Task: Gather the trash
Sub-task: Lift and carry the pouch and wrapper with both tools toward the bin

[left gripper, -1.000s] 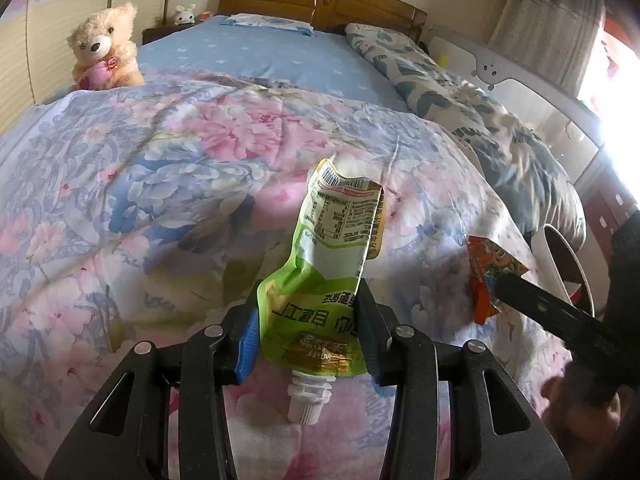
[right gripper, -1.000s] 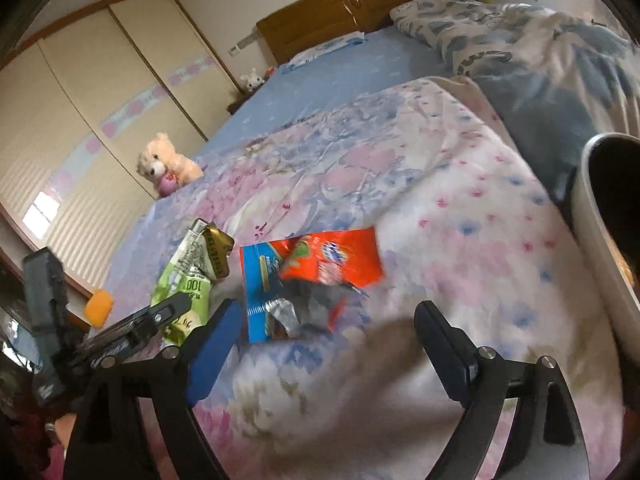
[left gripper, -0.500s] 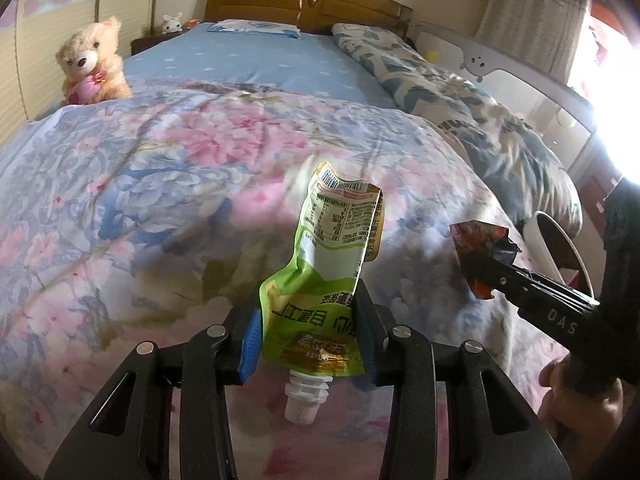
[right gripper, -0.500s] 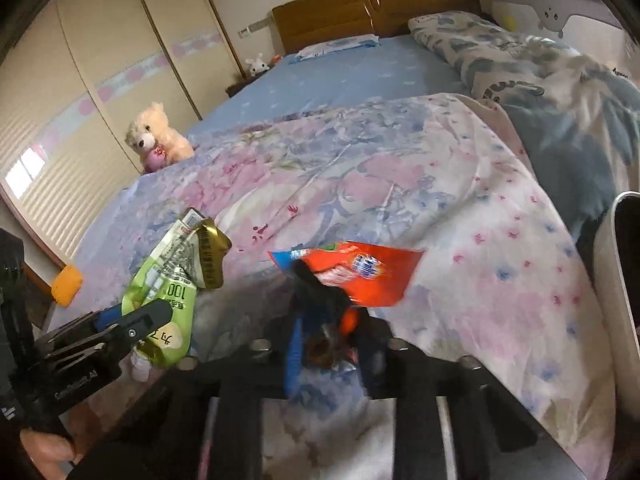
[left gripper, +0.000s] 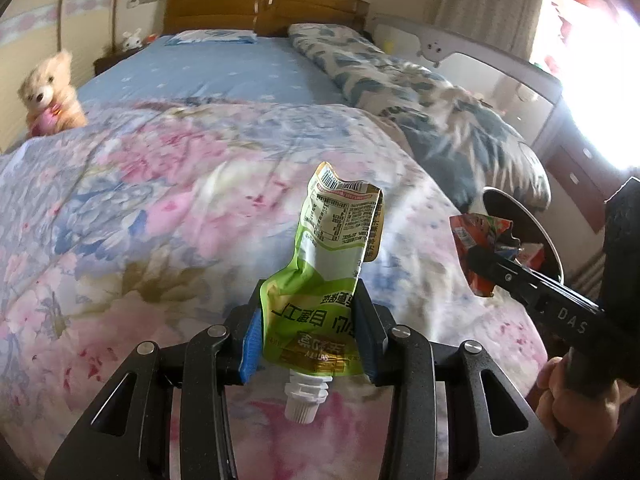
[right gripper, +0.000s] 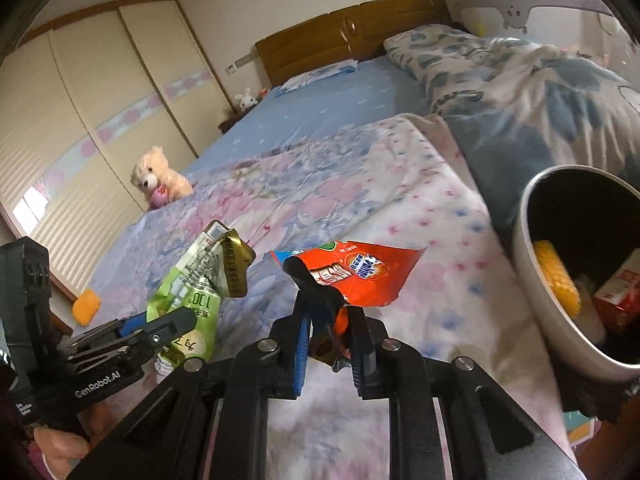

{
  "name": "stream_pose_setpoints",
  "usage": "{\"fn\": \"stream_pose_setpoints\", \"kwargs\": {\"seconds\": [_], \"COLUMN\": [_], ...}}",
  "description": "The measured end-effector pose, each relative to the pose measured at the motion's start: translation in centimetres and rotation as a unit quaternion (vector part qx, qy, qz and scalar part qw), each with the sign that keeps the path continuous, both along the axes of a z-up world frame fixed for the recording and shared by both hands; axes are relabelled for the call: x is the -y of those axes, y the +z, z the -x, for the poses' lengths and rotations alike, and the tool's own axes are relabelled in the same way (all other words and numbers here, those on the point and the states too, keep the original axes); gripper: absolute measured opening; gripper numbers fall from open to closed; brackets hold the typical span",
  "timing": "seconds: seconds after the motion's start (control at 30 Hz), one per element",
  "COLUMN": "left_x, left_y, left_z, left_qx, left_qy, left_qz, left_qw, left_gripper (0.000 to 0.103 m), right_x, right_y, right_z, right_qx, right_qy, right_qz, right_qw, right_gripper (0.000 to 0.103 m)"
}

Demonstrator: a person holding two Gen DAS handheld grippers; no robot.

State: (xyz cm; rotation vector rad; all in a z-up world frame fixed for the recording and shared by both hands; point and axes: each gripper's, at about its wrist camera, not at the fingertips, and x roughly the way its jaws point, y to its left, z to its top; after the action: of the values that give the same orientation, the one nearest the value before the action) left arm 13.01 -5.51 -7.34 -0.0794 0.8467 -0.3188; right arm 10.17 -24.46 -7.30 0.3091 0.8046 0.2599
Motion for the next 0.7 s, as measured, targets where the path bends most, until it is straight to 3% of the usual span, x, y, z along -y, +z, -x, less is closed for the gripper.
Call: {"fn": "stream_pose_setpoints", "kwargs": {"seconds": [0.7], "left_x": [6.4], "left_y": [1.4], "left_z": [1.9], "left_qx": [0.009], "left_qy": [-0.064], "left_qz": [-0.013], "left_qw": [0.9978], "left_gripper": [0.038], "right_x": [5.6], "right_y": [1.9], "right_z": [5.1], "right_qx": [0.032], "right_qy": [-0.057], "right_qz": [-0.01], "right_qw": [0.998], "right_gripper": [0.017]}}
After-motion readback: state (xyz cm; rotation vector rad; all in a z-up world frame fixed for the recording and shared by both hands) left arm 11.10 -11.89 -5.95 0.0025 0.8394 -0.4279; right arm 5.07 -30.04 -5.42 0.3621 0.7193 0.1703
